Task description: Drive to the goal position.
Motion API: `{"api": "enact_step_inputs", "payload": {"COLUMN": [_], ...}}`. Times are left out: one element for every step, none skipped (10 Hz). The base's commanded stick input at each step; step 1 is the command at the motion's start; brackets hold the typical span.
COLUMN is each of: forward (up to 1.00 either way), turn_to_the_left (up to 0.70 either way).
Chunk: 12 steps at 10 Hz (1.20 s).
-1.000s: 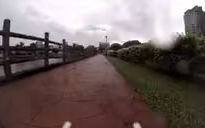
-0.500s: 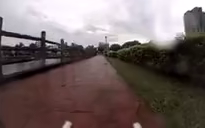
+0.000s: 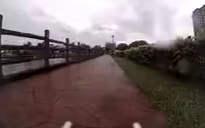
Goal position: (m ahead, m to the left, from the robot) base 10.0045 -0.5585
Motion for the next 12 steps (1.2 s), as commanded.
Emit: {"api": "enact_step_inputs", "payload": {"forward": [0.5, 0.5, 0.5, 0.5, 0.5, 0.5, 0.5, 0.5, 0.5, 0.5, 0.5, 0.5], "turn_to_the_left": [0.0, 0.0, 0.0, 0.0, 0.14, 0.4, 0.5, 0.5, 0.5, 0.0, 0.0, 0.0]}}
